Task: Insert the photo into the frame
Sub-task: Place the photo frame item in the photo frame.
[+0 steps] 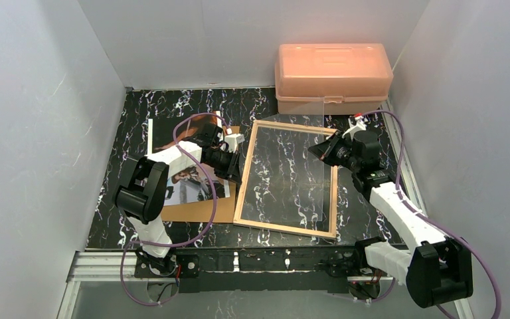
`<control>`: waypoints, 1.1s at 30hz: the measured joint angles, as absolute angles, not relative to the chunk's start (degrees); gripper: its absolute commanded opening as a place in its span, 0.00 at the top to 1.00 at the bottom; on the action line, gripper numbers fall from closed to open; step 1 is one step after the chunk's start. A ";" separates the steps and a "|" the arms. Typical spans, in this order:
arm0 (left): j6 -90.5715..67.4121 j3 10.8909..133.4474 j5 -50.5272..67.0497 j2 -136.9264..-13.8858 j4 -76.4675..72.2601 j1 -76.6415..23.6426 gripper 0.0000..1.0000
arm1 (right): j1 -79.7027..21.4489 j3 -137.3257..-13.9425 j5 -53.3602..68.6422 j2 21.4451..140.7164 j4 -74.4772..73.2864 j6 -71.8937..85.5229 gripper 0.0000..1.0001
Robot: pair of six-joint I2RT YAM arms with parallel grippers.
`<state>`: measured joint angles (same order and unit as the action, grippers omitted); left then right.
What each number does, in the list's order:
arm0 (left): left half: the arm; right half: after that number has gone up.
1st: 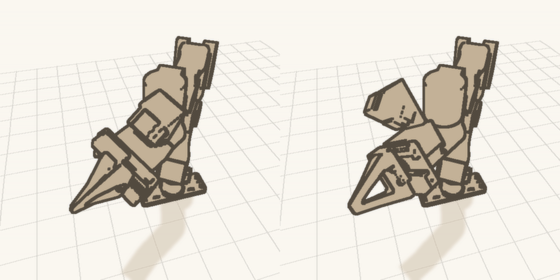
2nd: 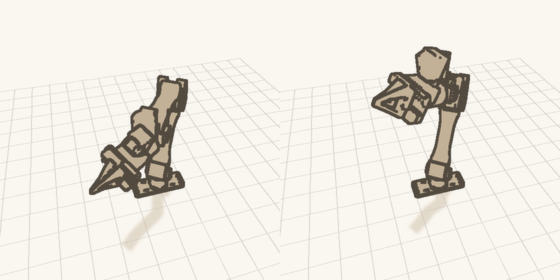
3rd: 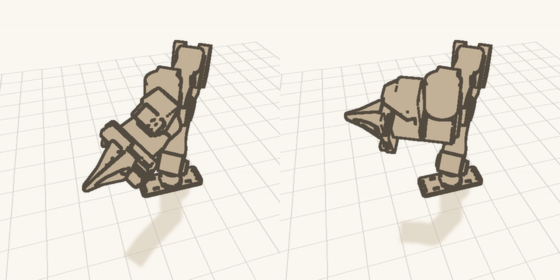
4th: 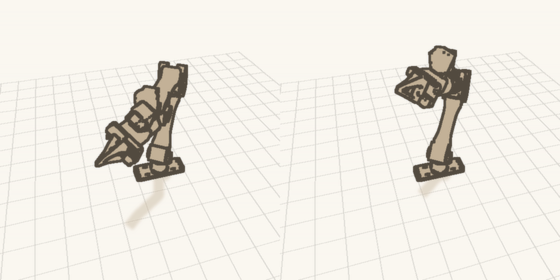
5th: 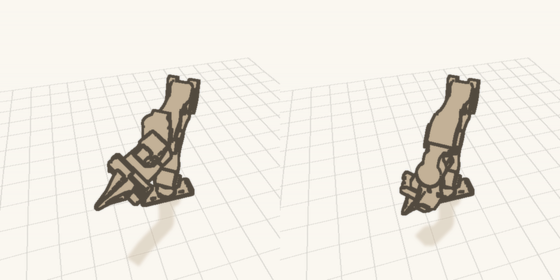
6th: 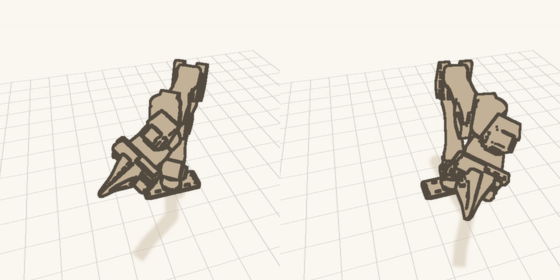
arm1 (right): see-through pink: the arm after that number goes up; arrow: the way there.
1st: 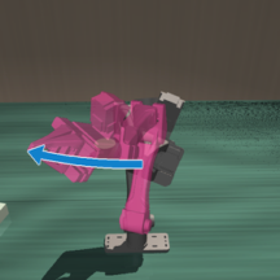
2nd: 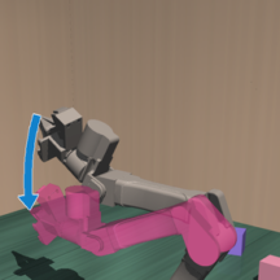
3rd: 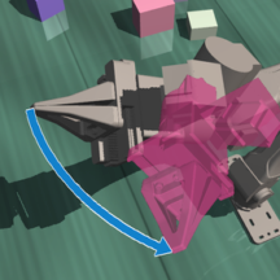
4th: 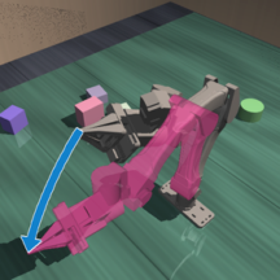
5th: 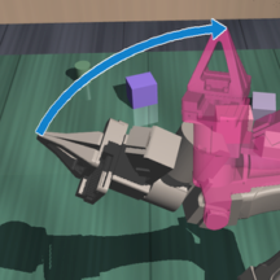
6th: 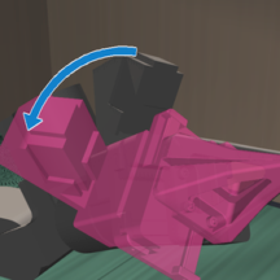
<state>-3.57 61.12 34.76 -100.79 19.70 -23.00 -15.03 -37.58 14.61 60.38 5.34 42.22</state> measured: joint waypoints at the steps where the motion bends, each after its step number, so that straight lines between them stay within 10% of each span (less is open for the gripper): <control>1: -3.49 61.12 34.74 -100.79 19.70 -23.00 0.82 | -15.00 -37.58 14.39 60.75 5.34 41.74 0.99; 33: -3.22 61.12 33.04 -101.10 19.66 -23.00 0.77 | -10.11 -38.59 16.88 66.43 4.84 36.07 0.99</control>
